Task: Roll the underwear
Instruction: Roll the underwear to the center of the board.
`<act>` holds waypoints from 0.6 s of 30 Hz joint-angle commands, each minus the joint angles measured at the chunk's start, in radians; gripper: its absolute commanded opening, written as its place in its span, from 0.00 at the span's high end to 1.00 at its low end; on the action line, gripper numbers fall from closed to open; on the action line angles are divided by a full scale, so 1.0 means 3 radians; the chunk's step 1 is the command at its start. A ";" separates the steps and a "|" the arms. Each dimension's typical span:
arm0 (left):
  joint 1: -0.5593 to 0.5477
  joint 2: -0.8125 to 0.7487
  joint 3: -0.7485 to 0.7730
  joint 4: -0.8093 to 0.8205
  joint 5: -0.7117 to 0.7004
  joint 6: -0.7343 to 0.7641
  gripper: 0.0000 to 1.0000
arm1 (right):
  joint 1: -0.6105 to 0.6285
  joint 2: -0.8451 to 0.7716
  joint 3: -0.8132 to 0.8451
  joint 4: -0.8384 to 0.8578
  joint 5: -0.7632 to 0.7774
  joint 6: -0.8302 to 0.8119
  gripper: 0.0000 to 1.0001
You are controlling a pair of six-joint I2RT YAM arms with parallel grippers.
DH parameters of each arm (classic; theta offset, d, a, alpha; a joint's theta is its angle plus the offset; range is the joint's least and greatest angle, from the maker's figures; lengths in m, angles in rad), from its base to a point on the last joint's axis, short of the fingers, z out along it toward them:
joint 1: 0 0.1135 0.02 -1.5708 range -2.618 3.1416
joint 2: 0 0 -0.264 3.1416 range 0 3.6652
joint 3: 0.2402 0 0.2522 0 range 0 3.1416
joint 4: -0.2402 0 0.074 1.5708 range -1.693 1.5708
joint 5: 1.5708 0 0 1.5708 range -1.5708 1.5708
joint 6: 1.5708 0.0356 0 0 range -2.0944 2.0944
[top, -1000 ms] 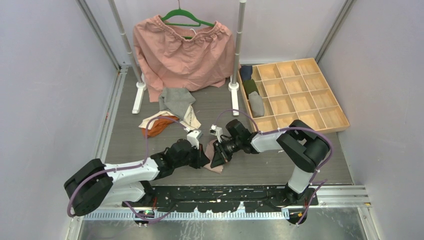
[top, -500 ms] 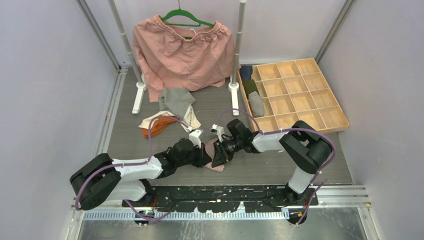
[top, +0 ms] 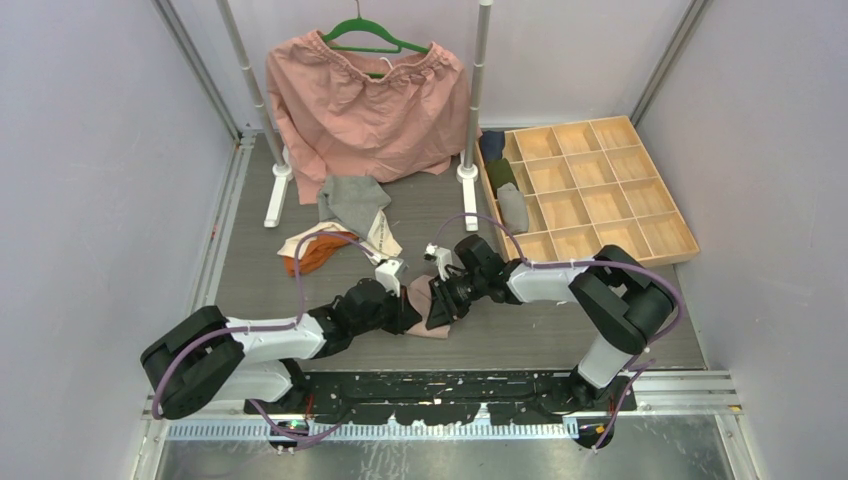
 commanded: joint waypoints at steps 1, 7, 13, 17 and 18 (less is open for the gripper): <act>-0.0012 0.0002 -0.0127 -0.0155 -0.0064 0.0009 0.99 | -0.0016 -0.0113 0.0131 -0.0078 0.0141 -0.0060 0.74; -0.0011 -0.0100 -0.0076 -0.0206 -0.0065 -0.0018 0.99 | -0.0020 -0.0079 0.0155 -0.0165 0.0217 -0.0112 0.86; -0.0012 -0.0488 0.0096 -0.0453 0.0016 0.0018 0.99 | -0.0019 -0.0053 0.0166 -0.0254 0.0302 -0.0166 0.87; -0.0017 -0.0570 0.0114 -0.0467 0.0125 0.0104 0.99 | -0.0016 -0.0043 0.0177 -0.0258 0.0322 -0.0172 0.87; -0.0017 -0.0540 0.0112 -0.0456 0.0146 0.0114 0.99 | -0.0017 -0.0043 0.0182 -0.0262 0.0329 -0.0170 0.87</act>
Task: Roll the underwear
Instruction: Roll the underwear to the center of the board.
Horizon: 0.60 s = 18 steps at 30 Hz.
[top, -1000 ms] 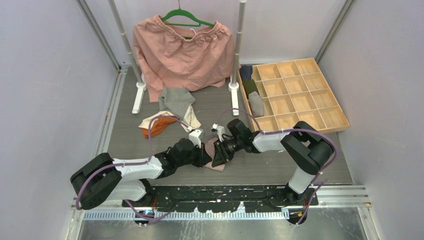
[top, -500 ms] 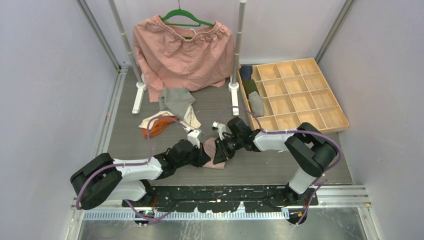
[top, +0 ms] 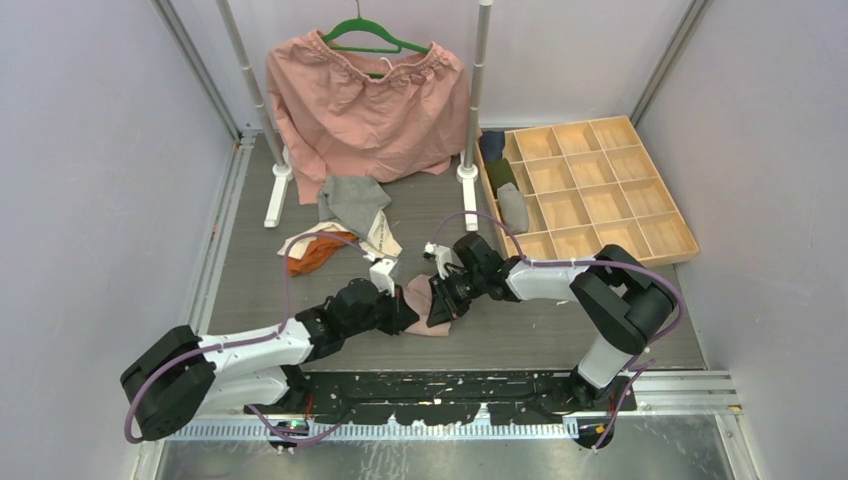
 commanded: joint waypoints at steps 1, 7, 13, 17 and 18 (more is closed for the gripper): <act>-0.0017 0.0014 0.0112 -0.0043 0.0159 0.0115 0.99 | -0.0016 -0.0037 0.0091 -0.0074 0.0206 -0.0088 0.87; -0.0018 0.0307 0.0077 0.0215 0.0229 0.0077 0.99 | -0.0020 -0.0043 0.0088 -0.0086 0.0214 -0.0092 0.86; -0.0022 0.0541 0.0039 0.0254 -0.0075 -0.0079 0.99 | -0.0019 -0.0068 0.0080 -0.0099 0.0229 -0.0096 0.80; -0.0022 0.0520 -0.0040 0.0251 -0.0253 -0.0168 0.99 | -0.0019 -0.0107 0.0065 -0.0109 0.0232 -0.0093 0.78; -0.0022 0.0494 -0.0053 0.0246 -0.0270 -0.0175 0.99 | -0.0018 -0.0114 0.0068 -0.0110 0.0232 -0.0092 0.78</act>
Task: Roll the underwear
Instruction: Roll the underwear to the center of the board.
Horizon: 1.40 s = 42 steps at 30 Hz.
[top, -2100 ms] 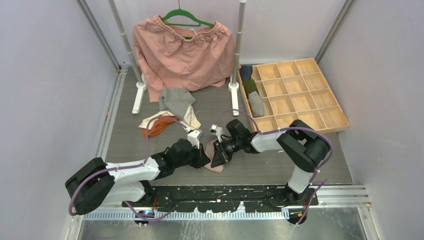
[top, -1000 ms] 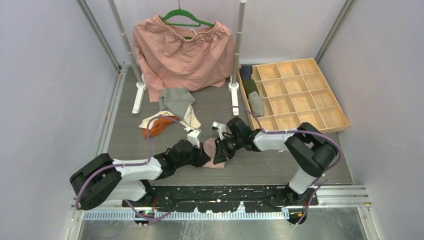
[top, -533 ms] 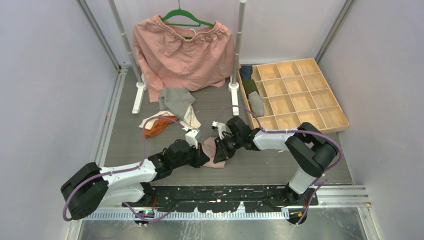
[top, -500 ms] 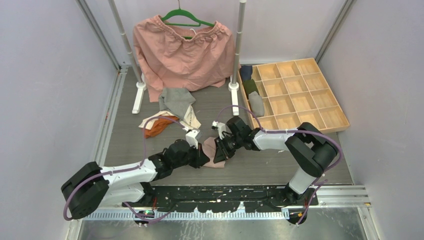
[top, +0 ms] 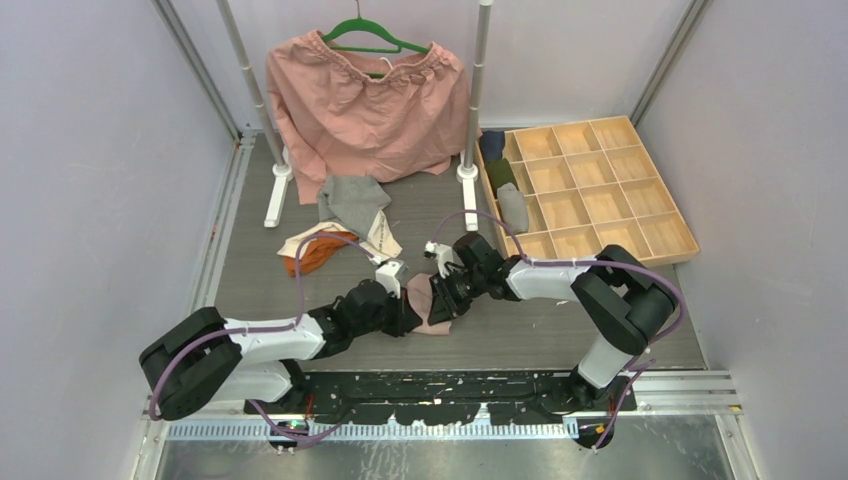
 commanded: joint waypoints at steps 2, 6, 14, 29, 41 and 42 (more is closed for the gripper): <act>-0.0014 -0.0039 -0.0080 -0.0087 -0.0324 -0.0057 0.99 | -0.0019 -0.0109 0.0048 -0.0057 0.0157 -0.0095 0.77; -0.0014 -0.0086 -0.0048 -0.0294 -0.0452 -0.0060 0.99 | -0.0019 -0.0136 0.0058 -0.0061 0.0163 -0.0096 0.72; -0.0014 -0.0025 -0.0067 -0.0355 -0.0439 -0.0083 0.99 | -0.0019 -0.0278 0.0097 -0.0180 0.0202 -0.0104 0.65; -0.0014 0.0068 -0.0052 -0.0318 -0.0392 -0.0077 0.99 | -0.0019 -0.0451 0.0097 -0.0495 0.0382 -0.0259 0.65; -0.0014 0.0039 -0.0057 -0.0338 -0.0387 -0.0082 0.99 | -0.0018 -0.0524 0.0069 -0.0683 0.0555 -0.0396 0.65; -0.0014 0.0037 -0.0057 -0.0338 -0.0387 -0.0082 0.99 | -0.0017 -0.0525 0.0069 -0.0701 0.0569 -0.0407 0.65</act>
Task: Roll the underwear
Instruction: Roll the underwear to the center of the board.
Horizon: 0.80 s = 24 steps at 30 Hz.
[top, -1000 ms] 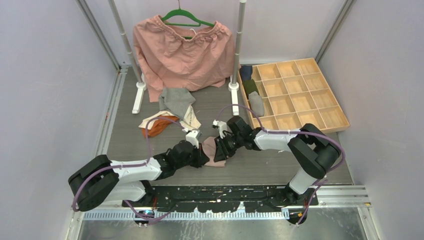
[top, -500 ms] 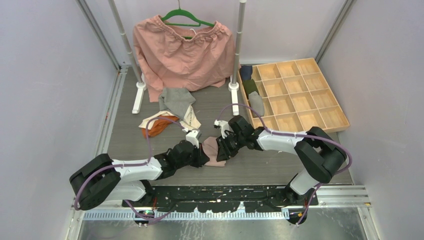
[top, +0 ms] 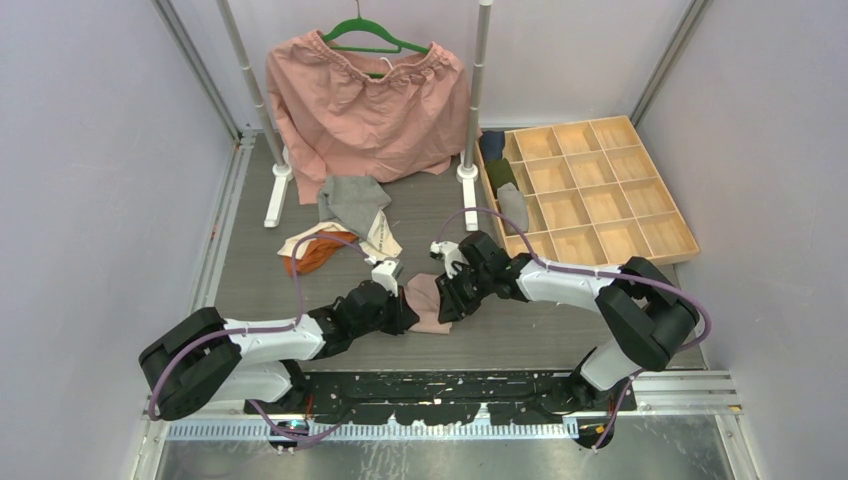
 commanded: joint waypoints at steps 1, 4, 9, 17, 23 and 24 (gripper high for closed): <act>0.0005 0.0043 -0.0047 -0.0291 -0.0105 0.0049 0.99 | -0.0015 -0.0126 0.0049 -0.0144 0.0135 -0.0132 0.65; 0.0005 0.0037 -0.0049 -0.0297 -0.0105 0.0049 0.99 | -0.0017 -0.0099 0.0030 -0.0143 0.0160 -0.0153 0.64; 0.0005 0.0023 -0.0047 -0.0308 -0.0105 0.0048 0.99 | -0.0018 -0.0020 -0.0014 -0.0083 0.0231 -0.0153 0.64; 0.0005 -0.0010 -0.0057 -0.0334 -0.0118 0.0049 0.99 | -0.0017 -0.0028 -0.0047 -0.0046 0.0322 -0.0114 0.64; 0.0005 -0.0011 -0.0056 -0.0339 -0.0121 0.0049 0.99 | -0.0016 -0.0178 -0.0079 -0.0076 0.0318 -0.0084 0.62; 0.0007 -0.0002 -0.0049 -0.0339 -0.0118 0.0053 0.99 | -0.0016 -0.0193 -0.0079 -0.0081 0.0316 -0.0080 0.62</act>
